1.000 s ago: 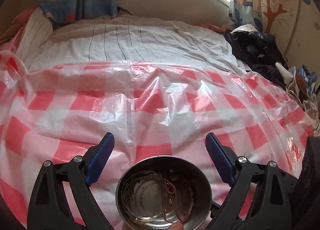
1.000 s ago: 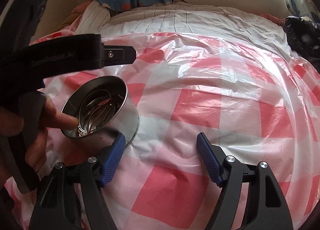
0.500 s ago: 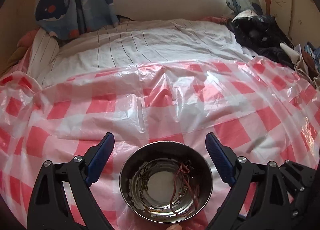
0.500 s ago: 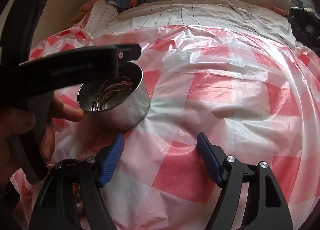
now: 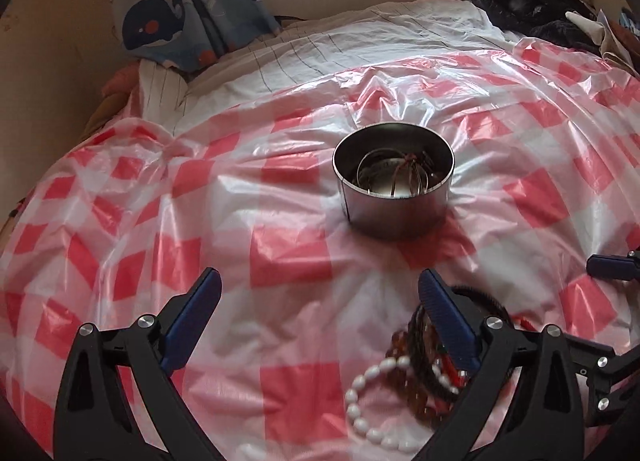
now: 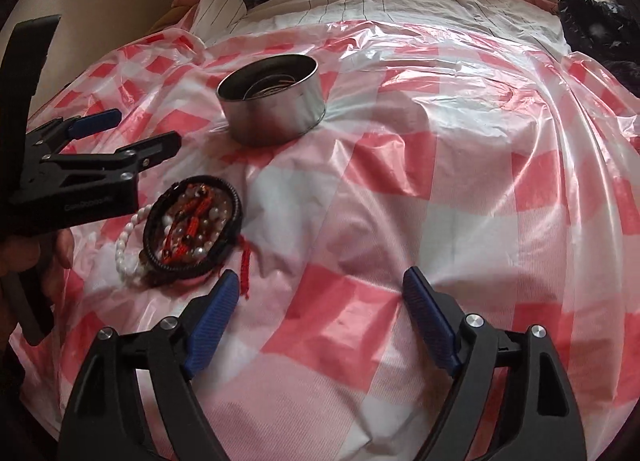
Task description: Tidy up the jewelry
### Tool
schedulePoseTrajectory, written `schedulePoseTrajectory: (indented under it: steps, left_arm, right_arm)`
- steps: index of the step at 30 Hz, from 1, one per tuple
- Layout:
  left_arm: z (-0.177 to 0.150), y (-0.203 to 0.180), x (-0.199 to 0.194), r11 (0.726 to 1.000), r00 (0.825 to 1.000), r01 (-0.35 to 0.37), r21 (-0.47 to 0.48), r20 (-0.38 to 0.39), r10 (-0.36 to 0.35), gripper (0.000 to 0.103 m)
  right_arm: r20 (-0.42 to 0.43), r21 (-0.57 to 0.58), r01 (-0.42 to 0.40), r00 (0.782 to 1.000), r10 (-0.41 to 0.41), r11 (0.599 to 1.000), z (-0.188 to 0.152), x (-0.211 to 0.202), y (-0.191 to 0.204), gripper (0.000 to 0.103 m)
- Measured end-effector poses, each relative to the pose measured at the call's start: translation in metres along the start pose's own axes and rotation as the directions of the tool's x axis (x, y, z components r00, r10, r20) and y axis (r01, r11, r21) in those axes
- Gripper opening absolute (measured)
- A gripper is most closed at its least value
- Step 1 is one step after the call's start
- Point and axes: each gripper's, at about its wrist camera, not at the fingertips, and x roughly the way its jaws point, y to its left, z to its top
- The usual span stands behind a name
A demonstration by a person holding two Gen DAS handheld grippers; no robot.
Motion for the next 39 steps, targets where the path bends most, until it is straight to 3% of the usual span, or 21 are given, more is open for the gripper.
schedulePoseTrajectory:
  steps: [7,16,39]
  left_arm:
    - [-0.039,0.005,-0.028,0.999,1.0,0.0,-0.035,-0.021,0.0,0.095]
    - [-0.061,-0.001,-0.051,0.998,1.0,0.008,-0.066,0.009,-0.008,0.095]
    - [-0.049,-0.005,-0.069,0.999,0.996,0.003,-0.037,0.088,0.001,0.095]
  right_arm:
    - [0.059,-0.064,0.056,0.997,-0.053,0.996,-0.032,-0.013,0.025,0.09]
    - [0.11,-0.076,0.111,0.989,-0.102,0.991,-0.036,-0.013,0.029,0.093]
    - [0.127,-0.08,0.148,0.982,-0.137,0.986,-0.037,-0.012,0.033,0.095]
